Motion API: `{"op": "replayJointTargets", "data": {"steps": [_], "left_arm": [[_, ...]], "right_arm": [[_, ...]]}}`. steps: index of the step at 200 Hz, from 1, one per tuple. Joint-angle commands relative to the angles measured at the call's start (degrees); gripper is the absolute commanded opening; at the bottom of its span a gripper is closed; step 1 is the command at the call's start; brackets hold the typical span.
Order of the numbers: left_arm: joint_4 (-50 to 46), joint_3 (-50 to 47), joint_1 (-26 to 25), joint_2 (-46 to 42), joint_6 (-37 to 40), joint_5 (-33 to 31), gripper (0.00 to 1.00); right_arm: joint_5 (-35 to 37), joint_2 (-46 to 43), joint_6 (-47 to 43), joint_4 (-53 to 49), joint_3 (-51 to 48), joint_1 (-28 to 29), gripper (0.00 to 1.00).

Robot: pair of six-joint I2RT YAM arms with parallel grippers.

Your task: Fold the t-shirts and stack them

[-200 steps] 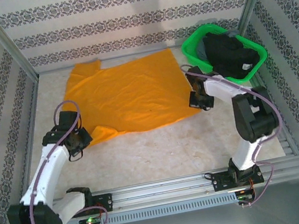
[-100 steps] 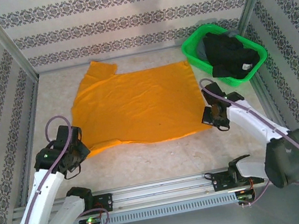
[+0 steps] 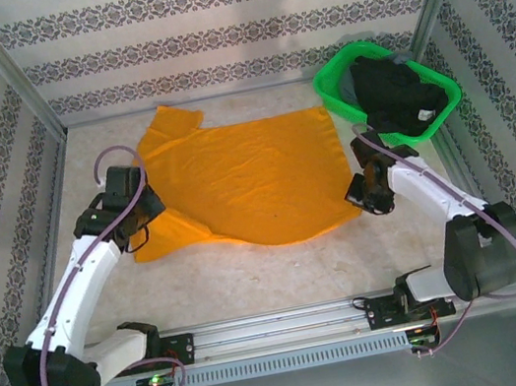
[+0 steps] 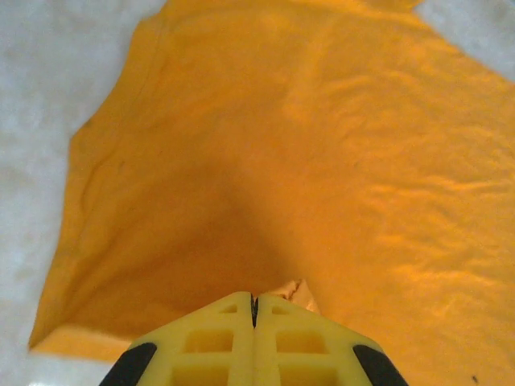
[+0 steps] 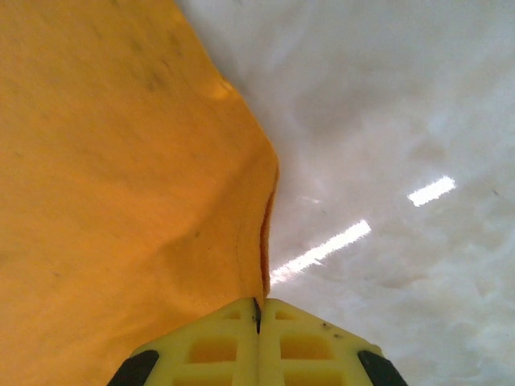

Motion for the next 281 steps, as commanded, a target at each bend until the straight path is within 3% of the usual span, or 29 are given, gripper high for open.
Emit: {"op": "replayJointTargets", "data": {"steps": [1, 102, 281], "left_arm": [[6.1, 2.5, 1.3, 1.6, 5.1, -1.2, 0.0], [16.8, 4.9, 6.7, 8.2, 13.2, 2.5, 0.0], [24.7, 10.5, 7.9, 21.5, 19.5, 1.1, 0.0]], "right_arm": [[-0.2, 2.8, 1.8, -1.8, 4.6, -0.8, 0.0], [1.9, 15.3, 0.7, -2.0, 17.2, -1.6, 0.0], [4.6, 25.2, 1.6, -1.6, 24.4, -1.5, 0.0]]}}
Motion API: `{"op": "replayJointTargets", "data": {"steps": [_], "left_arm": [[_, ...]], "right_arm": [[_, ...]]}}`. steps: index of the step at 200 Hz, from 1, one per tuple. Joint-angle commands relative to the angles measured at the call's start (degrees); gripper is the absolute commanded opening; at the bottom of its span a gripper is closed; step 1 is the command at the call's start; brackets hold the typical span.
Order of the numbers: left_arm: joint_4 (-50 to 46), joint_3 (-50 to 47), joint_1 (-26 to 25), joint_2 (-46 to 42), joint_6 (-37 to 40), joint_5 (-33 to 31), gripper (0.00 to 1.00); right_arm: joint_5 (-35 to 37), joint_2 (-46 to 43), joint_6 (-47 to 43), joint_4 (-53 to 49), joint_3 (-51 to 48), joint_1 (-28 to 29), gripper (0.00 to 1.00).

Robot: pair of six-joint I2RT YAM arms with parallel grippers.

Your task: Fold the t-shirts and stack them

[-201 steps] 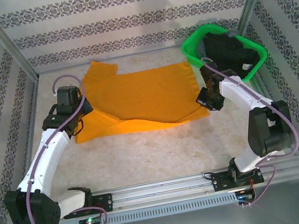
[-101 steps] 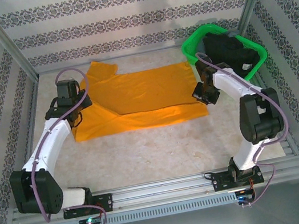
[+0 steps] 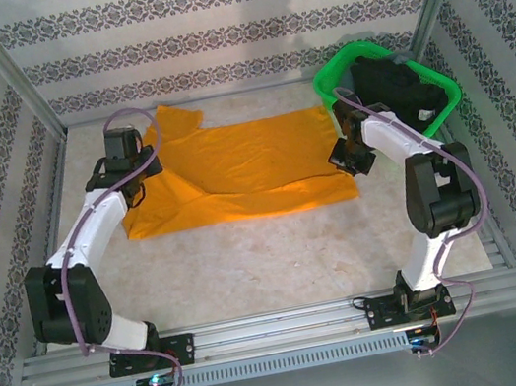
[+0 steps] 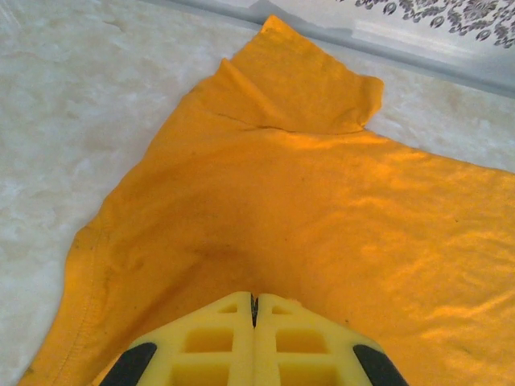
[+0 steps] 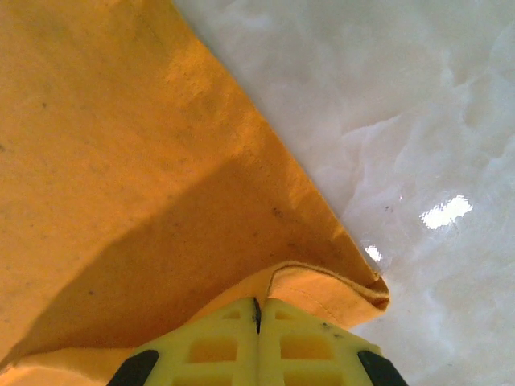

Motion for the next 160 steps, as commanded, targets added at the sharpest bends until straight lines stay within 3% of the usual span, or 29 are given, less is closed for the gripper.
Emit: {"op": "replayJointTargets", "data": {"steps": [1, 70, 160], "left_arm": [[2.1, 2.5, 1.2, 1.4, 1.7, -1.6, 0.0], [-0.8, 3.4, 1.8, 1.9, 3.6, -7.3, 0.0], [-0.3, 4.7, 2.3, 5.8, 3.8, -6.2, 0.0]], "right_arm": [[2.8, 1.1, 1.0, -1.4, 1.5, -0.4, 0.0], [5.9, 0.5, 1.9, -1.9, 1.9, -0.8, 0.0], [4.1, 5.9, 1.0, -0.5, 5.9, -1.1, 0.0]]}}
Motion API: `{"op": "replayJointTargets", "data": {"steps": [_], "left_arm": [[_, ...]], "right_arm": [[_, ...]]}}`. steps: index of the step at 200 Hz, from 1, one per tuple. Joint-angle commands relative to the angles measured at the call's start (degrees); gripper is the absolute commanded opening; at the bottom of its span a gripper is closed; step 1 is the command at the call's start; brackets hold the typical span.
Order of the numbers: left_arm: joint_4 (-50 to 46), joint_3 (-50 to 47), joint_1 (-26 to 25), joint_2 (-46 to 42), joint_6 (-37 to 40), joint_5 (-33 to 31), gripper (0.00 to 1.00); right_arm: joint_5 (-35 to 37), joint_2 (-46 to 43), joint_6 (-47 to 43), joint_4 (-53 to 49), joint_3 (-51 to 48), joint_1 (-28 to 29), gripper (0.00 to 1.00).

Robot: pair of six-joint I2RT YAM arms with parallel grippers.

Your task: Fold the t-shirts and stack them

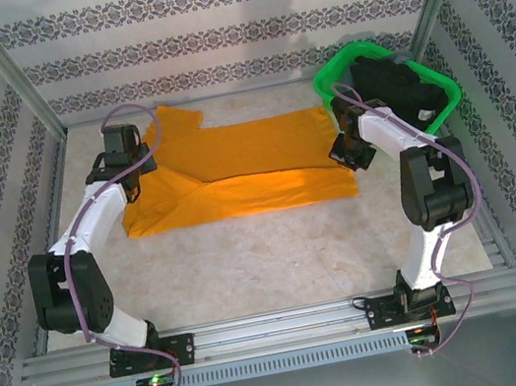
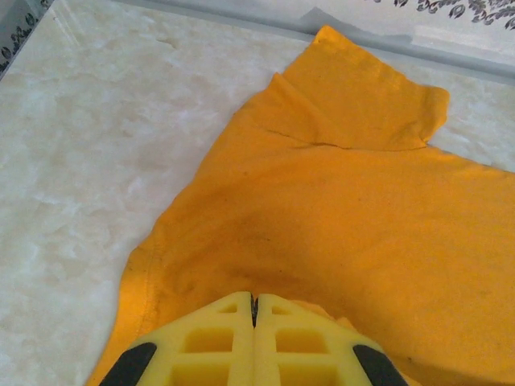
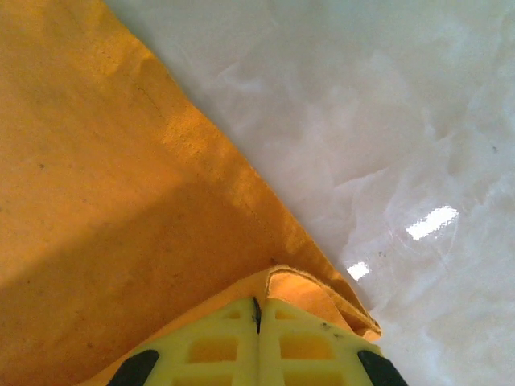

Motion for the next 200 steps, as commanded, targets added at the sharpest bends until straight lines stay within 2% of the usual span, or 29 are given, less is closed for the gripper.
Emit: {"op": "replayJointTargets", "data": {"steps": [1, 6, 32, 45, 53, 71, 92, 127, 161, 200], "left_arm": [[-0.3, 2.3, 0.9, 2.1, 0.8, -0.7, 0.0], [-1.0, 2.8, 1.1, 2.7, 0.5, -0.3, 0.03], [-6.6, 6.3, 3.2, 5.1, -3.6, 2.6, 0.47], [-9.4, 6.6, 4.4, 4.8, -6.1, 2.7, 0.6], [-11.1, 6.4, 5.3, 4.3, -7.7, 2.9, 0.64], [-14.8, 3.5, 6.9, 1.4, -11.7, 3.1, 0.66], [-18.6, -2.8, 8.1, -3.0, -16.8, 2.2, 0.63], [-18.2, -14.4, 12.1, -8.2, -21.9, 8.6, 0.62], [-16.3, -18.7, 17.7, -7.0, -23.2, 14.8, 0.62], [-11.5, -19.2, 18.4, -1.7, -23.8, 17.3, 0.57]], "right_arm": [[0.4, 2.1, 0.0, -0.3, 2.1, -0.8, 0.0], [0.1, 2.4, -0.3, -0.2, 2.4, -0.9, 0.0], [-2.6, 2.7, -2.0, 0.3, 3.2, -2.6, 0.36], [-2.9, 1.4, -3.2, 0.2, 2.9, -3.6, 0.48], [-3.1, 0.1, -3.9, 0.1, 2.3, -4.1, 0.53], [-3.8, -4.0, -5.4, 0.5, -0.9, -5.0, 0.62], [-4.4, -9.5, -6.5, 1.5, -6.7, -4.8, 0.62], [-9.0, -15.9, -6.5, 6.7, -18.4, -4.3, 0.61], [-12.3, -15.3, -7.4, 9.7, -22.2, -4.5, 0.61], [-13.2, -11.5, -6.9, 10.6, -21.8, -4.7, 0.59]]}}
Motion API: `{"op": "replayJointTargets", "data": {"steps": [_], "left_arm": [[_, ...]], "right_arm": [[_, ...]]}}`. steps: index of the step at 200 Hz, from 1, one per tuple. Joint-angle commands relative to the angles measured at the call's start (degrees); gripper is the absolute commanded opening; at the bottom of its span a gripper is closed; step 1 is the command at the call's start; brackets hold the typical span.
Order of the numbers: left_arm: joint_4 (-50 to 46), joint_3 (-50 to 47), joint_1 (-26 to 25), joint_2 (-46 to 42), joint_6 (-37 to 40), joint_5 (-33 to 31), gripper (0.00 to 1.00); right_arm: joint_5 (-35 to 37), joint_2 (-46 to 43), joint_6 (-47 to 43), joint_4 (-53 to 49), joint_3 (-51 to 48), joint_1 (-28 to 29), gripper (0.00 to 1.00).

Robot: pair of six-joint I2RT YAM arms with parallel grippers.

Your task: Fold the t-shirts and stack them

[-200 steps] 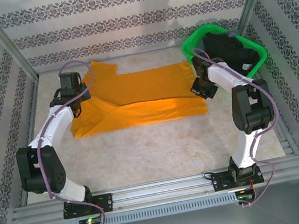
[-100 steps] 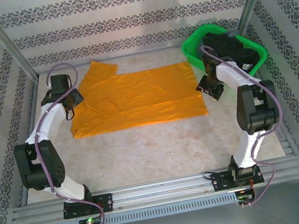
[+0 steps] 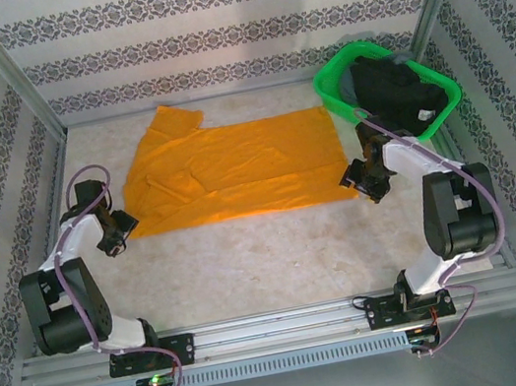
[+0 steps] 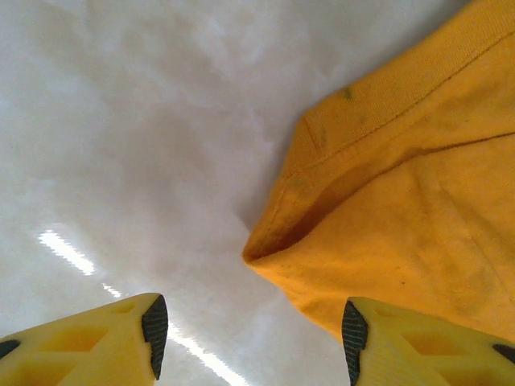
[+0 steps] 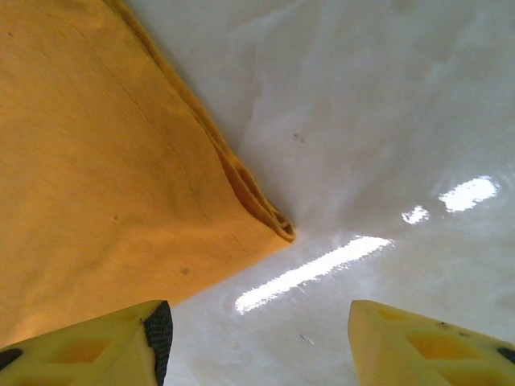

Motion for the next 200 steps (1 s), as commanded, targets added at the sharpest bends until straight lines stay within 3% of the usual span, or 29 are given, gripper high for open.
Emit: {"op": "replayJointTargets", "data": {"steps": [1, 58, 77, 107, 123, 139, 165, 200], "left_arm": [[3.4, -0.1, 0.4, 3.3, -2.0, 3.3, 0.57], [8.4, 1.2, 0.4, 9.9, -2.9, 5.3, 0.32], [8.7, 1.9, 0.4, 10.7, -2.9, 5.2, 0.22], [8.6, 2.7, 0.4, 10.4, -2.7, 4.9, 0.0], [8.6, 3.0, 0.4, 9.7, -2.6, 5.0, 0.0], [8.1, 3.4, 0.4, 8.4, -2.7, 5.0, 0.0], [6.4, 5.2, 0.4, 4.9, -3.4, 4.5, 0.0], [2.4, 12.9, 0.4, 1.2, -6.0, 4.2, 0.0]], "right_arm": [[-1.7, 2.6, -0.3, 1.7, 0.3, 0.2, 0.59], [-0.1, 4.5, 0.8, 1.8, 0.5, 0.2, 0.56], [-0.8, 6.7, 0.8, 2.6, 1.9, 0.2, 0.5], [-2.2, 9.7, 2.0, 3.0, 3.8, 0.3, 0.32], [-2.2, 10.1, 2.6, 3.6, 4.1, 0.5, 0.21], [-1.7, 9.9, 2.7, 4.1, 4.8, 0.5, 0.0], [-0.3, 7.6, 1.7, 3.7, 7.8, 0.6, 0.0], [0.3, 7.2, -0.2, -2.4, 19.3, 0.5, 0.0]]}}
